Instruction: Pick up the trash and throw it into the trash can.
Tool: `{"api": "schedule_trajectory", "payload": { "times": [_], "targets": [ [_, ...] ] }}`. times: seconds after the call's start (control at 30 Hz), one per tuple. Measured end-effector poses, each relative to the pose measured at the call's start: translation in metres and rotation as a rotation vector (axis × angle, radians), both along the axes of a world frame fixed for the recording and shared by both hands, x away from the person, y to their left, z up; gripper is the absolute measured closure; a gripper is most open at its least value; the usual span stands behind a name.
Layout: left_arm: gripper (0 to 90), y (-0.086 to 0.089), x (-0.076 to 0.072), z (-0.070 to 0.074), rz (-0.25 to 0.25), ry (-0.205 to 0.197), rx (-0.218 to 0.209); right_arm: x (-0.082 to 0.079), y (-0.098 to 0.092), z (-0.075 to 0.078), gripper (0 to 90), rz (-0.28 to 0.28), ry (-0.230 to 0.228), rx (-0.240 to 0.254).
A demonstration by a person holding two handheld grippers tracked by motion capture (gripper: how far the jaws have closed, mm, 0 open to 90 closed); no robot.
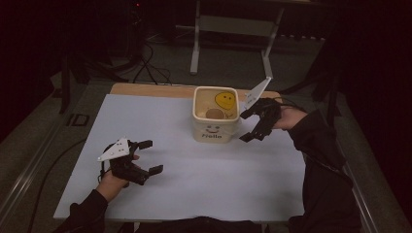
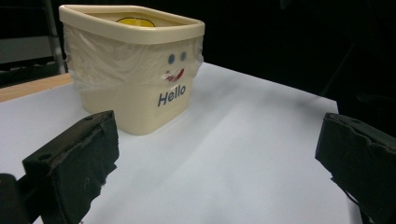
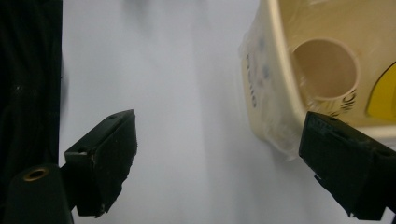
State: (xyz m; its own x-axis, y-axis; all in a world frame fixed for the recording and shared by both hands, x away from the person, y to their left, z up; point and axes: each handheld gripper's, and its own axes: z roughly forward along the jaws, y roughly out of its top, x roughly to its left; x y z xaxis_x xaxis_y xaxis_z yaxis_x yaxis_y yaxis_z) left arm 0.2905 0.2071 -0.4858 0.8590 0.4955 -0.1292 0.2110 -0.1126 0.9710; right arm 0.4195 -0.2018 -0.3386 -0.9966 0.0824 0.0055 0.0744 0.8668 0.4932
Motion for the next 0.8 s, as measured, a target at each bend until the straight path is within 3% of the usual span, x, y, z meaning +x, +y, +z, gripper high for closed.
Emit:
{"api": "schedule_trajectory", "payload": {
  "times": [0.8],
  "targets": [
    [0.6, 0.000, 0.000, 0.000, -0.001, 0.000, 0.000, -0.020, -0.030, -0.053, 11.7, -0.075, 0.044, 0.086]
  ]
}}
